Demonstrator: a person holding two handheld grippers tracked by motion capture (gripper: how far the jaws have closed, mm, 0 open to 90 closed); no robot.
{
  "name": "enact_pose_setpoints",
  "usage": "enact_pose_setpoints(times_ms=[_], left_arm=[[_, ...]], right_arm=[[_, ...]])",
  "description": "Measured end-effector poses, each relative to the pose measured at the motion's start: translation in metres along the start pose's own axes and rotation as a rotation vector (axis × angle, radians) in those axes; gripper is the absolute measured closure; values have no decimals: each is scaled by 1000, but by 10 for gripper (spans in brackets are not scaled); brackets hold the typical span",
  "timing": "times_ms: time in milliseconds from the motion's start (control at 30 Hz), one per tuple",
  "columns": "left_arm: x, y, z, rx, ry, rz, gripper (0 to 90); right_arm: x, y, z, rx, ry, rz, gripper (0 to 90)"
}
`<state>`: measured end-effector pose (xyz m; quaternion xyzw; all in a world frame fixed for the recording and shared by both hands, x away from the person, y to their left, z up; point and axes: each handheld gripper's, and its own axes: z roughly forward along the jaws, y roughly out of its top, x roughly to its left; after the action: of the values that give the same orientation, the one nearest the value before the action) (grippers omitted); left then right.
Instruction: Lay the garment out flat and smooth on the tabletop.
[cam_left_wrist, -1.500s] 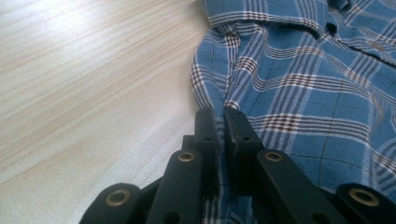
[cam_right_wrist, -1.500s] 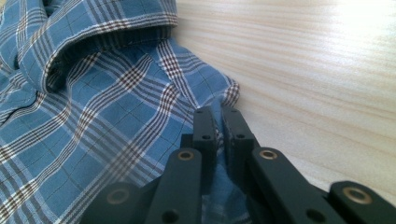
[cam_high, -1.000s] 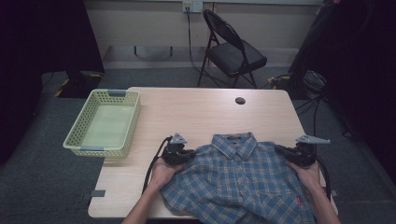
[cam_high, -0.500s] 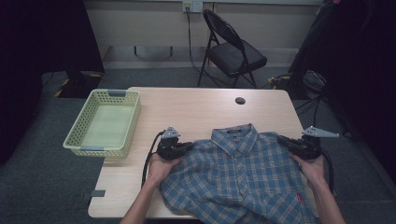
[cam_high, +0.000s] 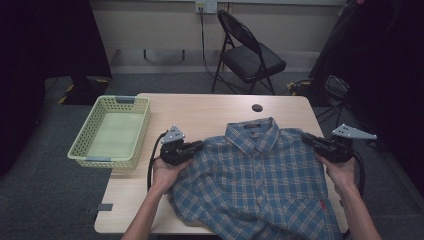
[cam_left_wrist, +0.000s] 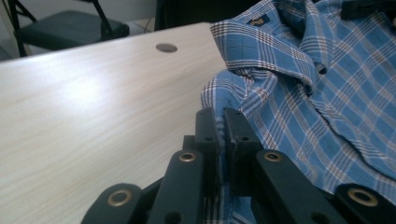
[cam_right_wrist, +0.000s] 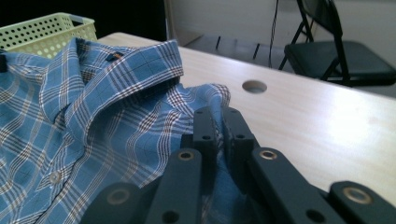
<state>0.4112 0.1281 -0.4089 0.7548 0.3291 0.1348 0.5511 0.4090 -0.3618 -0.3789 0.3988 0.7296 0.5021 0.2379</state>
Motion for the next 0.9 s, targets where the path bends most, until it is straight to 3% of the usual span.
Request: enact_pose_setpoints(times_ms=[600,733,900], left_arm=[[-12,28,-61,-167,-32,36,851],[-21,30,-79,-209,-41,54,851],[-33,37,-96,-244,-43,89,851]], right_arm=[[33,43,-28,-96,68,-74,861],[44,45,-41,-130,95,-76,861],[59,47,-59,-162,105,-111,861]])
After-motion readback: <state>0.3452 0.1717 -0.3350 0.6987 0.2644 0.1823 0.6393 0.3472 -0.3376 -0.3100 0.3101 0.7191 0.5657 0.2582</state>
